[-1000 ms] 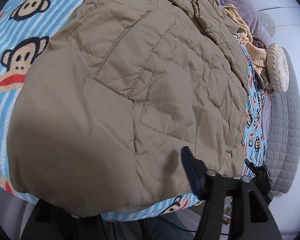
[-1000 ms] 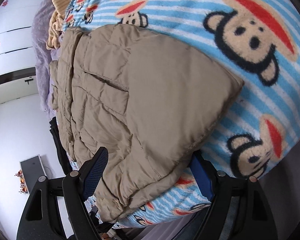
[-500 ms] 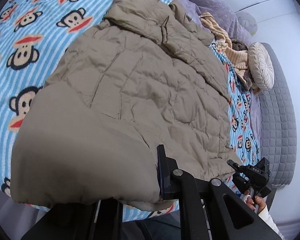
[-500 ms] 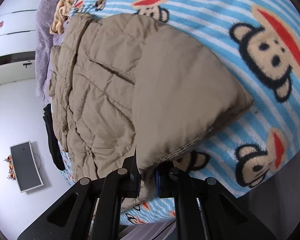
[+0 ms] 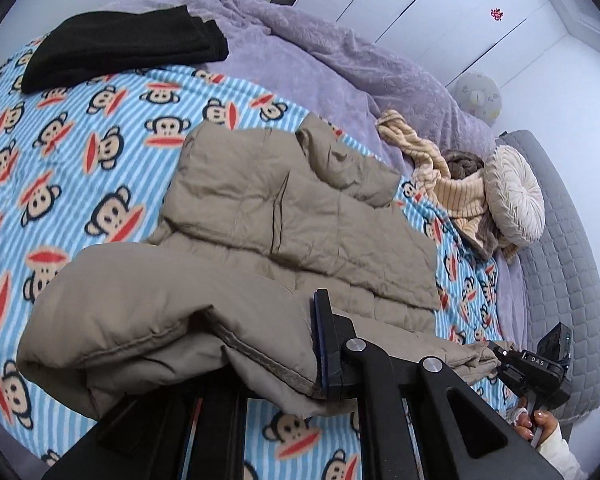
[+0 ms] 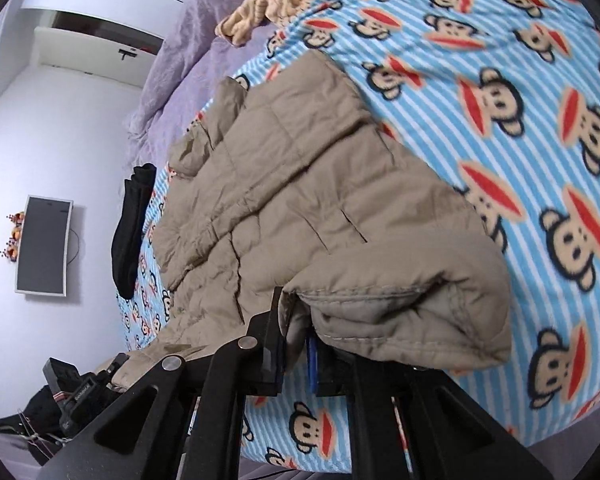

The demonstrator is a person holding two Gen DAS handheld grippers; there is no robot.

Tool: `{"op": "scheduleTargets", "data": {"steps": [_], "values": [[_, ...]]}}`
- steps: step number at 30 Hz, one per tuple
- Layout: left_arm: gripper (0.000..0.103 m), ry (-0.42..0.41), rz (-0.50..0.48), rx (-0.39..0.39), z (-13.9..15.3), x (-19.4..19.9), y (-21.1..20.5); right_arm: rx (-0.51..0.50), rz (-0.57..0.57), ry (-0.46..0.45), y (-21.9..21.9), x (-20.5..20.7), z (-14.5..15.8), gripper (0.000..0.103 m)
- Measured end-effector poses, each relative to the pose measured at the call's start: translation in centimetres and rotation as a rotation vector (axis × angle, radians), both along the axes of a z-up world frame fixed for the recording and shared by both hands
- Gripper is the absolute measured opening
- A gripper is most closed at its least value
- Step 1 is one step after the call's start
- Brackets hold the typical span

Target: Fold large clothes

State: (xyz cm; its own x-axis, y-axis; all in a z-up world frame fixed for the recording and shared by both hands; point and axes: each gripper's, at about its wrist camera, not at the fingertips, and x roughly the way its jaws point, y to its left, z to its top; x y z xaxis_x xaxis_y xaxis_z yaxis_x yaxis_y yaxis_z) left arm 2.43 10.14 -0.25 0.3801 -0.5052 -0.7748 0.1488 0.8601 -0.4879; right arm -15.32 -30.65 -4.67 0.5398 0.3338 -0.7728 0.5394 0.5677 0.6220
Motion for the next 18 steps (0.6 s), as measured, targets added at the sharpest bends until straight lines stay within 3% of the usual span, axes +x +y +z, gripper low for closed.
{"op": "scheduleTargets", "data": {"steps": [4, 10, 14, 18], "values": [[0.014, -0.061, 0.038, 0.002, 0.7, 4.5, -2.0, -0.061, 0.073, -0.047, -1.7, 5.0, 2.3, 0.009], [0.014, -0.102, 0.038, 0.074, -0.6, 12.2, -4.6, -0.194, 0.155, -0.087, -3.6, 13.7, 4.1, 0.009], [0.014, -0.080, 0.029, 0.165, -3.7, 17.4, -6.5, -0.263, 0.167, -0.084, -4.6, 19.5, 4.0, 0.009], [0.014, -0.042, 0.018, 0.242, -8.1, 20.8, -8.1, -0.302, 0.181, -0.050, -5.1, 24.2, 1.5, 0.009]]}}
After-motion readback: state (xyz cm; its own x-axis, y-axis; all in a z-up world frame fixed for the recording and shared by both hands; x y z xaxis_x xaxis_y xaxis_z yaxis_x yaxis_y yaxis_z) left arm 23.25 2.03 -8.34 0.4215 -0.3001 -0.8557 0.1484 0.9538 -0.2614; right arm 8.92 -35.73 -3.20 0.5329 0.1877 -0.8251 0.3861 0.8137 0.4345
